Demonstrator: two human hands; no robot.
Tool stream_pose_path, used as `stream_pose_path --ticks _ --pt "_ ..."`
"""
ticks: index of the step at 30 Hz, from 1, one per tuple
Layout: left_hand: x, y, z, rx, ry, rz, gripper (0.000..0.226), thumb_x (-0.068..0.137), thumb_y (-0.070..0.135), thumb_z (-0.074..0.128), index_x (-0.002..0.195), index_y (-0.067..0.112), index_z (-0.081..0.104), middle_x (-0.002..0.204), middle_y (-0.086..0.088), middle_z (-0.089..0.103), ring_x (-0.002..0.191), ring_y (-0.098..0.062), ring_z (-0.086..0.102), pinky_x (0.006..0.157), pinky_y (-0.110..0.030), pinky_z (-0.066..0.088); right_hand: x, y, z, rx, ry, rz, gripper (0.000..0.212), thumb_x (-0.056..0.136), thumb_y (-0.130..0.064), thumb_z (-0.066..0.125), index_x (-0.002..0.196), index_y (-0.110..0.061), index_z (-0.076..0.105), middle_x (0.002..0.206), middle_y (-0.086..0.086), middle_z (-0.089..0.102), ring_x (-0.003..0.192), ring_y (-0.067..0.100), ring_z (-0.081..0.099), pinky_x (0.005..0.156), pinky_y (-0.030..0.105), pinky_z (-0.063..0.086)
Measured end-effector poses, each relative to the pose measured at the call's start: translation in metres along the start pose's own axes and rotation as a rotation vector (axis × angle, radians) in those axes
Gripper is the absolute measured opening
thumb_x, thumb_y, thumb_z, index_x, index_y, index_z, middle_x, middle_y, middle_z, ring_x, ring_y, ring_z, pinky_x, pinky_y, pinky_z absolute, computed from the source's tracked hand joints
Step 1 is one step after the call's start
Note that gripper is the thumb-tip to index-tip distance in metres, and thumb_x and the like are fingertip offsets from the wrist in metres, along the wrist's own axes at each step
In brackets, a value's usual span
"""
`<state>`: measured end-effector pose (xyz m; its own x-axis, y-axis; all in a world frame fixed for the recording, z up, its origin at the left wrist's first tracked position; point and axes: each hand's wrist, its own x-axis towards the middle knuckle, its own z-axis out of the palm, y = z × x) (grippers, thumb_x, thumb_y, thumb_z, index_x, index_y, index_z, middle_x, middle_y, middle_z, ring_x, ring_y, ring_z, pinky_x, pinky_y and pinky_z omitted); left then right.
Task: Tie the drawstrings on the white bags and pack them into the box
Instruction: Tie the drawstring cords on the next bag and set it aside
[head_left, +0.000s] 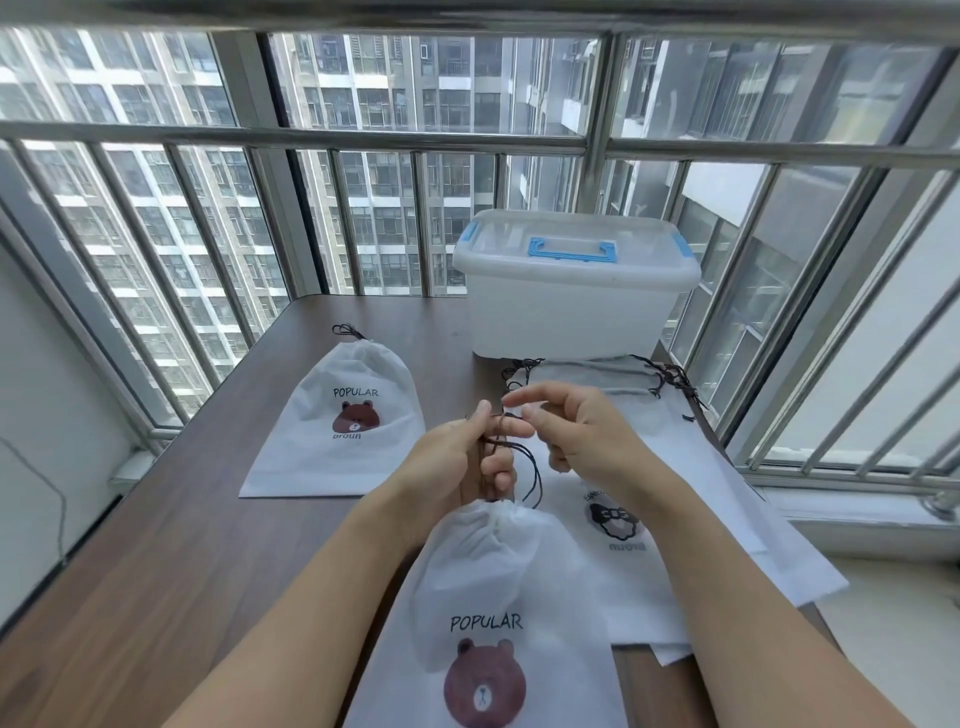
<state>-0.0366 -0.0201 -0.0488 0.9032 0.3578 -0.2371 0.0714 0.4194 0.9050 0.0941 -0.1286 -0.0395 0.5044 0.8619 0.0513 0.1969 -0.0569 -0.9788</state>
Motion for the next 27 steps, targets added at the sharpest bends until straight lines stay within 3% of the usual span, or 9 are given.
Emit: stream_pose_path --ticks 3,6,11,13,15,17,20,22,27 --pt "0.0 0.001 -0.007 -0.144 0.019 -0.06 0.052 0.108 0.038 0.028 0.114 0.005 0.068 0.066 -0.002 0.059 0.056 -0.015 0.059 0.055 -0.025 0.045 0.0 -0.005 -0.005 0.29 0.022 0.072 0.021 0.103 -0.006 0.05 0.114 -0.006 0.068 0.056 -0.004 0.041 0.044 0.007 0.028 0.04 0.018 0.025" --pt "-0.001 0.003 -0.012 -0.317 0.0 -0.099 0.051 0.109 0.036 0.027 0.128 0.002 0.061 0.1 -0.007 0.074 0.068 -0.012 0.067 0.061 -0.023 0.053 -0.006 -0.014 -0.01 0.585 -0.091 0.185 0.03 0.101 -0.004 0.049 0.13 -0.003 0.057 0.067 0.005 0.062 0.046 0.007 0.036 0.037 0.015 0.025" --pt "-0.002 0.009 -0.016 -0.558 -0.016 -0.063 0.046 0.105 0.034 0.033 0.128 0.004 0.06 0.124 -0.007 0.065 0.058 -0.006 0.061 0.053 -0.015 0.049 -0.014 -0.015 -0.002 0.352 -0.313 0.299 0.041 0.097 -0.007 0.061 0.137 -0.004 0.052 0.085 0.013 0.07 0.049 0.009 0.053 0.04 0.015 0.037" --pt "-0.006 0.012 -0.015 -0.588 -0.072 -0.044 0.044 0.102 0.034 0.036 0.127 0.006 0.06 0.107 -0.008 0.07 0.051 -0.004 0.053 0.048 -0.012 0.044 -0.015 -0.014 0.004 0.286 -0.348 0.324 0.036 0.097 -0.01 0.064 0.131 -0.004 0.057 0.09 0.014 0.073 0.051 0.009 0.058 0.041 0.016 0.039" --pt "-0.009 0.016 -0.014 -0.457 -0.069 0.001 0.045 0.104 0.036 0.033 0.125 0.008 0.061 0.079 -0.007 0.065 0.048 -0.007 0.049 0.045 -0.015 0.042 -0.016 -0.014 0.008 0.23 -0.34 0.326 0.022 0.095 -0.012 0.066 0.115 -0.003 0.063 0.094 0.015 0.075 0.052 0.009 0.061 0.041 0.016 0.039" --pt "-0.008 0.014 -0.015 -0.081 0.101 0.159 0.049 0.108 0.038 0.027 0.122 0.008 0.063 0.067 -0.01 0.06 0.049 -0.015 0.051 0.048 -0.023 0.045 -0.017 -0.015 0.008 0.189 -0.289 0.316 0.011 0.092 -0.014 0.071 0.096 -0.01 0.061 0.094 0.015 0.076 0.052 0.011 0.061 0.043 0.017 0.041" --pt "0.0 0.002 -0.022 0.493 0.453 0.545 0.043 0.109 0.035 0.03 0.112 0.016 0.069 0.071 -0.007 0.068 0.064 -0.022 0.067 0.066 -0.038 0.056 -0.015 -0.015 0.004 0.149 -0.226 0.262 0.017 0.087 -0.017 0.076 0.084 -0.014 0.06 0.09 0.014 0.077 0.054 0.014 0.061 0.047 0.019 0.044" --pt "0.003 -0.005 -0.023 0.581 0.514 0.643 0.041 0.107 0.037 0.032 0.114 0.021 0.068 0.084 -0.003 0.074 0.083 -0.019 0.072 0.081 -0.036 0.057 -0.014 -0.013 0.002 0.139 -0.227 0.222 0.015 0.087 -0.017 0.077 0.084 -0.013 0.062 0.083 0.01 0.075 0.055 0.013 0.056 0.049 0.019 0.043" --pt "0.002 0.003 -0.011 -0.014 0.323 0.517 0.043 0.109 0.029 0.026 0.119 0.01 0.063 0.12 -0.014 0.07 0.117 -0.021 0.066 0.101 -0.031 0.051 -0.01 -0.009 0.004 0.068 -0.215 0.166 0.028 0.085 -0.043 0.077 0.068 -0.022 0.069 0.072 0.004 0.055 0.062 0.009 0.039 0.055 0.02 0.032"
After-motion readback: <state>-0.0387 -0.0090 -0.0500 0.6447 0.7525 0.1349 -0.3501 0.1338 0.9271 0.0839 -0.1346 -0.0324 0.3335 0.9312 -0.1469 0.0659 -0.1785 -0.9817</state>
